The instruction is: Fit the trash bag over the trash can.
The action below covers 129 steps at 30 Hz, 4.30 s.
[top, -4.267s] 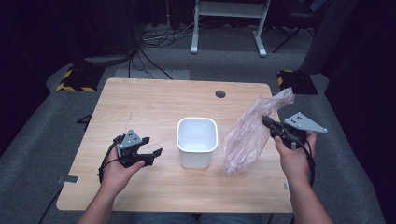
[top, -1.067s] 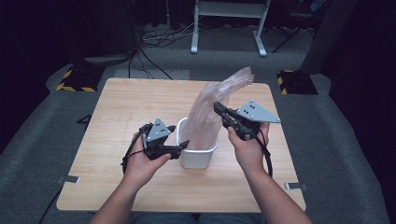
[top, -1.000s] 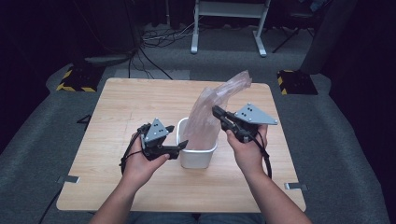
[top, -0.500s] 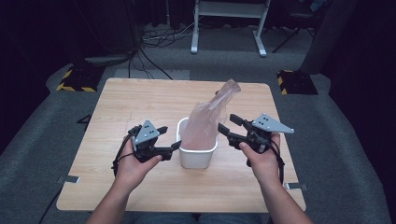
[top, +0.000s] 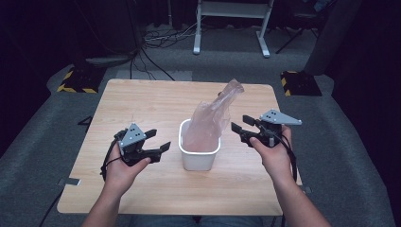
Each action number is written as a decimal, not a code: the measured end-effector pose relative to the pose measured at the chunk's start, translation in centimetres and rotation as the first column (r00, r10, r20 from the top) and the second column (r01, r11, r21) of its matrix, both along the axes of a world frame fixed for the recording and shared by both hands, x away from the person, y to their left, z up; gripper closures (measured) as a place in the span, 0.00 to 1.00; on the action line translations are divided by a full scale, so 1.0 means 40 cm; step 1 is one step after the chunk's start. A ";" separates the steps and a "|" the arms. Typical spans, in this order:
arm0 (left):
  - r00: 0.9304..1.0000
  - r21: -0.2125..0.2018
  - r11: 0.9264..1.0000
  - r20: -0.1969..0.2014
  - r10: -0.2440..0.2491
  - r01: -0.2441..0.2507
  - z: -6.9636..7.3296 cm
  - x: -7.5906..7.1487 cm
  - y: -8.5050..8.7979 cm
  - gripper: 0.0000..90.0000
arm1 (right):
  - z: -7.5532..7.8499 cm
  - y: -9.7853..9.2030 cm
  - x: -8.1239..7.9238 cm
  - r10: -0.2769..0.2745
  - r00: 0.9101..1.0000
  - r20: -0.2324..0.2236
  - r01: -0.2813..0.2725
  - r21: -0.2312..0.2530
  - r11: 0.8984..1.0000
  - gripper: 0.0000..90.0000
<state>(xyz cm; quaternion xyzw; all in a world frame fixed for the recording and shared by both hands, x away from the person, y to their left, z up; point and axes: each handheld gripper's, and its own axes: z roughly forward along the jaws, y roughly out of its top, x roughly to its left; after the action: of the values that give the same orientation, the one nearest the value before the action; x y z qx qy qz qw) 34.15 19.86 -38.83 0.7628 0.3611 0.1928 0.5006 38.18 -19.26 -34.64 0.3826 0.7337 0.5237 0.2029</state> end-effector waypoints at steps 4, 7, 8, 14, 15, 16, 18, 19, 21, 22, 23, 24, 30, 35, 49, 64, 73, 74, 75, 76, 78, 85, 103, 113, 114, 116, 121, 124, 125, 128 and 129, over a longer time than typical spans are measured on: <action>1.000 -0.005 1.000 0.000 0.013 -0.013 -0.001 -0.001 0.007 0.34 | -0.004 -0.017 0.019 -0.041 0.999 -0.012 0.041 0.008 0.999 0.50; 1.000 0.000 1.000 0.004 0.013 -0.013 0.003 -0.001 0.004 0.34 | -0.012 -0.020 0.036 -0.060 0.998 -0.025 0.060 -0.003 0.998 0.50; 1.000 0.004 1.000 0.011 0.011 -0.011 0.005 -0.001 0.002 0.34 | -0.015 -0.020 0.040 -0.064 0.998 -0.030 0.064 -0.005 0.998 0.50; 0.999 0.007 0.999 -0.016 -0.031 0.031 0.016 0.016 -0.019 0.41 | -0.035 0.001 0.050 -0.043 0.998 -0.052 0.041 -0.031 0.999 0.50; 0.999 0.017 0.999 -0.011 -0.034 0.034 0.020 0.020 -0.022 0.41 | -0.037 0.003 0.051 -0.038 0.998 -0.055 0.036 -0.036 0.999 0.50; 0.999 0.019 0.999 -0.015 -0.042 0.042 0.024 0.024 -0.028 0.41 | -0.037 0.003 0.051 -0.036 0.998 -0.055 0.034 -0.038 0.999 0.50; 0.998 0.023 0.998 -0.016 -0.054 0.054 0.031 0.031 -0.038 0.41 | -0.037 0.007 0.052 -0.035 0.998 -0.058 0.033 -0.032 0.999 0.50; 0.998 0.027 0.998 -0.017 -0.060 0.061 0.035 0.035 -0.043 0.41 | -0.037 0.007 0.052 -0.035 0.998 -0.058 0.033 -0.032 0.999 0.50; 0.996 0.031 0.996 -0.013 -0.085 0.085 0.049 0.055 -0.067 0.40 | -0.037 0.014 0.052 -0.024 0.998 -0.053 0.023 -0.023 0.999 0.49; 0.996 0.029 0.995 -0.012 -0.091 0.091 0.052 0.063 -0.077 0.40 | -0.037 0.021 0.050 -0.015 0.999 -0.047 0.014 -0.021 1.000 0.48; 0.995 0.024 0.995 -0.017 -0.098 0.099 0.054 0.072 -0.089 0.39 | -0.037 0.025 0.047 -0.006 0.999 -0.042 0.005 -0.019 1.000 0.48; 0.994 0.020 0.994 -0.020 -0.108 0.109 0.056 0.082 -0.101 0.38 | -0.036 0.029 0.044 0.002 0.999 -0.034 -0.002 -0.016 1.000 0.48; 0.987 0.021 0.987 -0.029 -0.156 0.157 0.065 0.131 -0.163 0.38 | -0.040 0.030 0.029 0.005 1.000 -0.028 -0.004 0.005 1.000 0.48; 0.979 0.011 0.981 -0.061 -0.195 0.196 0.055 0.169 -0.182 0.60 | -0.044 0.024 0.011 0.013 1.000 -0.026 -0.013 0.008 1.000 0.49; 0.965 -0.009 0.965 -0.013 -0.262 0.262 0.067 0.080 -0.138 1.00 | -0.032 0.004 -0.037 0.034 0.999 -0.014 -0.034 0.003 0.999 0.56; 0.945 0.019 0.946 0.043 -0.323 0.323 0.089 -0.005 -0.138 0.99 | -0.014 0.082 -0.040 0.157 0.988 -0.010 -0.157 -0.040 0.987 0.66; 0.923 0.006 0.923 0.036 -0.384 0.384 0.071 -0.026 -0.139 0.99 | -0.029 0.122 0.009 0.118 0.993 -0.005 -0.118 -0.015 0.993 0.60; 0.917 0.011 0.918 0.041 -0.396 0.396 0.070 -0.029 -0.143 0.99 | -0.031 0.130 0.010 0.121 0.993 -0.005 -0.121 -0.015 0.993 0.58; 0.911 0.019 0.912 0.041 -0.409 0.409 0.068 -0.030 -0.146 0.98 | -0.035 0.145 0.009 0.124 0.992 -0.004 -0.124 -0.006 0.992 0.52; 0.910 0.011 0.911 0.038 -0.413 0.413 0.065 -0.029 -0.147 0.98 | -0.036 0.148 0.008 0.122 0.992 -0.005 -0.122 -0.002 0.992 0.52; 0.912 -0.015 0.912 0.034 -0.410 0.410 0.061 -0.026 -0.141 0.94 | -0.037 0.149 0.008 0.122 0.992 -0.004 -0.122 0.001 0.993 0.50; 0.948 -0.062 0.947 0.063 -0.312 0.316 0.064 -0.002 -0.078 0.70 | -0.027 0.096 0.005 0.077 0.997 -0.002 -0.077 -0.006 0.997 0.49; 0.995 -0.072 0.993 0.009 -0.096 0.097 0.071 0.132 -0.046 0.54 | -0.030 0.042 0.091 -0.067 0.997 -0.044 0.067 -0.002 0.998 0.50; 0.958 -0.066 0.956 0.043 -0.284 0.287 0.092 0.096 -0.155 0.51 | -0.026 0.148 0.085 0.076 0.997 -0.025 -0.074 0.053 0.996 0.45; 0.949 -0.062 0.947 0.046 -0.311 0.314 0.091 0.084 -0.169 0.50 | -0.025 0.163 0.075 0.094 0.995 -0.013 -0.094 0.052 0.994 0.44; 0.946 -0.051 0.945 0.053 -0.319 0.322 0.091 0.080 -0.174 0.49 | -0.024 0.170 0.068 0.102 0.995 -0.015 -0.102 0.050 0.994 0.44; 0.941 -0.066 0.940 0.069 -0.332 0.336 0.092 0.078 -0.182 0.44 | -0.023 0.186 0.054 0.125 0.992 -0.003 -0.125 0.040 0.991 0.43; 0.938 -0.074 0.936 0.067 -0.340 0.345 0.092 0.082 -0.188 0.44 | -0.024 0.190 0.046 0.138 0.990 0.007 -0.138 0.032 0.990 0.42; 0.937 -0.075 0.935 0.066 -0.342 0.347 0.091 0.082 -0.190 0.44 | -0.024 0.192 0.045 0.141 0.990 0.008 -0.141 0.032 0.989 0.42; 0.934 -0.056 0.934 0.077 -0.348 0.353 0.090 0.082 -0.196 0.49 | -0.025 0.202 0.040 0.158 0.987 0.005 -0.158 0.043 0.987 0.42; 0.935 -0.038 0.937 0.091 -0.343 0.347 0.091 0.081 -0.195 0.51 | -0.024 0.205 0.038 0.161 0.987 0.007 -0.161 0.037 0.986 0.43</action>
<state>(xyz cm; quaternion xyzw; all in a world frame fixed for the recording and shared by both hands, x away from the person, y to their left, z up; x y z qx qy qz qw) 37.40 12.06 -35.20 0.7919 0.2058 0.1238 0.5614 39.69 -11.08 -35.61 0.3247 0.7519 0.5526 0.1543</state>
